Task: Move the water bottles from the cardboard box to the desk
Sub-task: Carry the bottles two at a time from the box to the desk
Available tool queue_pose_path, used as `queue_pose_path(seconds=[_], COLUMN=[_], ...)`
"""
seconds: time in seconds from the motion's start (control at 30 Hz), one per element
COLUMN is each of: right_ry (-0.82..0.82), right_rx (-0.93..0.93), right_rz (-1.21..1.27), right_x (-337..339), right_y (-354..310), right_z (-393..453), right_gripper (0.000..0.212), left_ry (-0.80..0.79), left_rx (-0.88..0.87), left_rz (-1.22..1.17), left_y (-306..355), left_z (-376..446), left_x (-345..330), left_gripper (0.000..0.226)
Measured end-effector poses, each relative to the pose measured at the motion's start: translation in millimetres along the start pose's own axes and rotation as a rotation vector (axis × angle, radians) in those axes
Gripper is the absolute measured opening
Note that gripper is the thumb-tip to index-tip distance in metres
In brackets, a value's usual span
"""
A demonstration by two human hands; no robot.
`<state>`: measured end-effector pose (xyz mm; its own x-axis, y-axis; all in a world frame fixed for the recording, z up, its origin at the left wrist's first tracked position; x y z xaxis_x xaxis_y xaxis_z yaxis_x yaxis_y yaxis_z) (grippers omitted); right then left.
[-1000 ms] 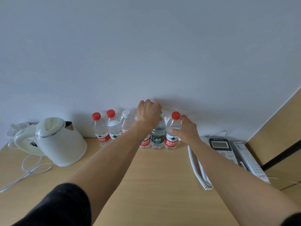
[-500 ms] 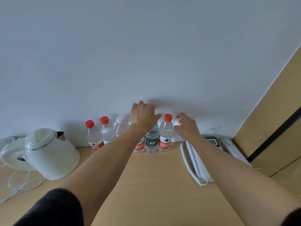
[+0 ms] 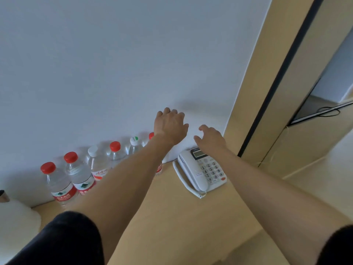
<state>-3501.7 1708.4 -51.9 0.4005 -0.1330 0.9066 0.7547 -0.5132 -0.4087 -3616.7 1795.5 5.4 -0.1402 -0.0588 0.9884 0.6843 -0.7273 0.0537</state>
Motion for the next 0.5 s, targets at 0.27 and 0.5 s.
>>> queue_pose_path(seconds=[0.27,0.5], right_ry=[0.078,0.139], right_rx=[-0.2,-0.375], right_rz=[-0.043,-0.038], right_x=[57.2,103.8], right_y=[93.7,218.3], right_z=[-52.3,-126.8], right_gripper=[0.048,0.048], left_ry=[-0.143,-0.204], left_rx=[-0.223,-0.374], left_rz=[0.056,0.07], left_y=[129.2,269.4], left_z=[8.4,-2.8], left_x=[-13.0,-23.9], left_gripper=[0.048,0.042])
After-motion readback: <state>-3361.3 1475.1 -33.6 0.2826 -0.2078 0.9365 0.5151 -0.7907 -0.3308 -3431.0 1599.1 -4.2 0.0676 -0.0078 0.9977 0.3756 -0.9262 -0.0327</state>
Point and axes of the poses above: each hand's wrist, its own z-axis towards the middle knuckle, its own x-axis out of the back of the hand, y = z × x, the point moved 9 cm from there along z, towards the middle knuckle, and after that the axes turned 11 degrees about -y, right-handed, at the moved point
